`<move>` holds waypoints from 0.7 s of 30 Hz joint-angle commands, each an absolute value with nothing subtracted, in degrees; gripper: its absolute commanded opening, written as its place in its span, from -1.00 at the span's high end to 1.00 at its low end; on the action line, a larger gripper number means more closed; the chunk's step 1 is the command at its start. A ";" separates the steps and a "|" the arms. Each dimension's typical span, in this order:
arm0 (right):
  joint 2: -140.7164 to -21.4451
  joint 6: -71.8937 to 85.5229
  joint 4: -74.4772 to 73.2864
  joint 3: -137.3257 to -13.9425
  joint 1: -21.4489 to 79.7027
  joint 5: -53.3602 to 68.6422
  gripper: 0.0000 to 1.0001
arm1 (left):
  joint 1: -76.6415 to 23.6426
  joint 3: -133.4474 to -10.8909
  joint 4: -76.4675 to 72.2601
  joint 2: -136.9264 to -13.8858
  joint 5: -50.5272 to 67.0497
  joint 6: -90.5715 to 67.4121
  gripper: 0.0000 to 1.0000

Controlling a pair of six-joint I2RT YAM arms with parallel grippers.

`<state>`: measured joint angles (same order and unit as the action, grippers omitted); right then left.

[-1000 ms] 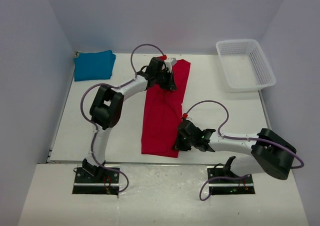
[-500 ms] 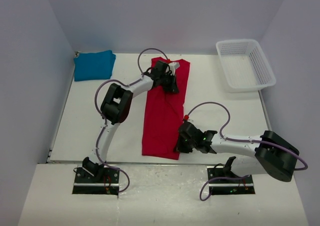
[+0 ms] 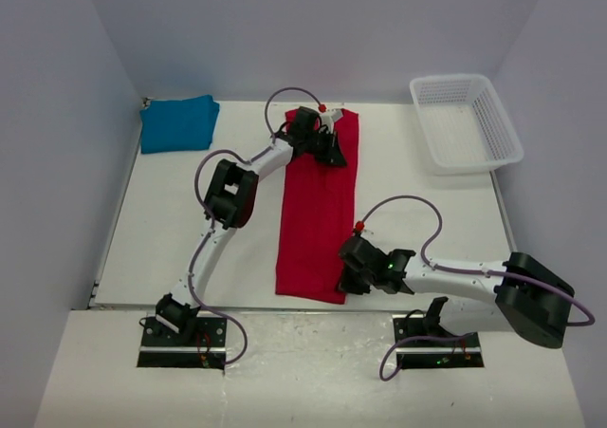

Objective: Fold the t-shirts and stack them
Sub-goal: Rotate the tshirt 110 degrees

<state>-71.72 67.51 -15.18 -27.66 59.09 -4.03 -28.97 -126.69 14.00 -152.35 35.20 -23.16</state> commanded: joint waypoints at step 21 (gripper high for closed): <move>-69.61 54.15 -27.60 -34.80 59.94 -13.45 1.00 | -21.62 -128.14 4.75 -152.76 38.40 -25.57 0.15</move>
<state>-70.41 59.70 -25.39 -31.59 59.37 -10.46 -22.87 -129.16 8.01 -155.09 40.75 -25.80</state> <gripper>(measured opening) 0.003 0.357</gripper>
